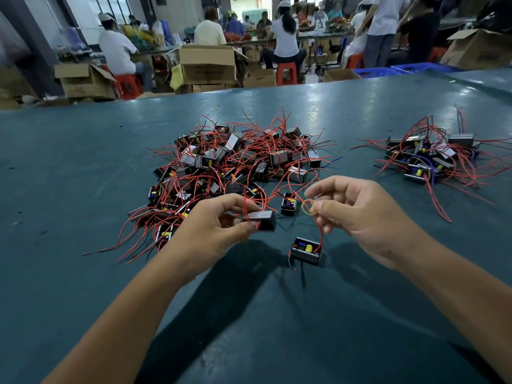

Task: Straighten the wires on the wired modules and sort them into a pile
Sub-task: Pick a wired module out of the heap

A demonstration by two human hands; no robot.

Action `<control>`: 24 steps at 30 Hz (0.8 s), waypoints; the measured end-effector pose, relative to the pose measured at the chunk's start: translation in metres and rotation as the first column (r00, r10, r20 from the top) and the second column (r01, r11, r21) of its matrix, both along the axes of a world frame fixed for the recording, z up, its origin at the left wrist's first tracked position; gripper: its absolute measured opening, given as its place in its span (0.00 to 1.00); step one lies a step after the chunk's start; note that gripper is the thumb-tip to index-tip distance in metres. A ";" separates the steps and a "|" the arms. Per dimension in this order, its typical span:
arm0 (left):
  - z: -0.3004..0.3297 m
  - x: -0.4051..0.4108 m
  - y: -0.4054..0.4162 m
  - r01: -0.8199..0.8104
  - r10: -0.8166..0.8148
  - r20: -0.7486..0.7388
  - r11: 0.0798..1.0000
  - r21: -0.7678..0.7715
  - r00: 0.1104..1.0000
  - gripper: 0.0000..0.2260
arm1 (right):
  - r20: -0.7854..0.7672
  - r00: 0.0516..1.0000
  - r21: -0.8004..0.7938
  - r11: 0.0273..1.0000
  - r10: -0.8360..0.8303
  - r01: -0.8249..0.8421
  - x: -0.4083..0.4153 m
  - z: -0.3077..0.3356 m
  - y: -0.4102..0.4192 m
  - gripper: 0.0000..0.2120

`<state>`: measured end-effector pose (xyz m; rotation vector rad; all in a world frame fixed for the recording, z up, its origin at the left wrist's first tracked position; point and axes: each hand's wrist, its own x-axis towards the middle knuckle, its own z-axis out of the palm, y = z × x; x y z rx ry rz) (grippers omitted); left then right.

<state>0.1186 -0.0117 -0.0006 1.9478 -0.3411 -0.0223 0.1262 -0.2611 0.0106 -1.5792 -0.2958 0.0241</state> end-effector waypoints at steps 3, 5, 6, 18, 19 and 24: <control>-0.003 0.002 -0.002 -0.003 -0.093 0.257 0.936 0.352 0.962 0.13 | 0.004 0.999 -0.087 0.995 0.040 -0.040 -0.003 -0.002 0.002 0.08; -0.006 0.004 -0.003 0.022 -0.191 0.319 0.884 0.467 0.928 0.15 | 0.000 0.999 -0.102 0.994 0.041 -0.040 -0.004 -0.002 0.003 0.07; -0.007 0.004 -0.003 0.043 -0.224 0.315 0.869 0.493 0.922 0.16 | 0.003 0.999 -0.108 0.993 0.037 -0.037 -0.004 -0.001 0.003 0.06; -0.005 0.001 0.001 0.255 -0.296 0.081 0.910 0.327 0.952 0.10 | 0.061 0.997 -0.182 0.983 0.041 -0.030 -0.010 0.003 0.004 0.03; -0.004 0.001 0.001 0.259 -0.303 0.079 0.902 0.347 0.950 0.11 | 0.063 0.997 -0.196 0.980 0.052 -0.039 -0.011 0.003 0.005 0.03; 0.003 0.000 0.015 0.357 -0.390 -0.057 0.761 0.542 0.919 0.14 | 0.087 0.991 -0.251 0.965 0.103 -0.079 -0.017 0.004 0.007 0.04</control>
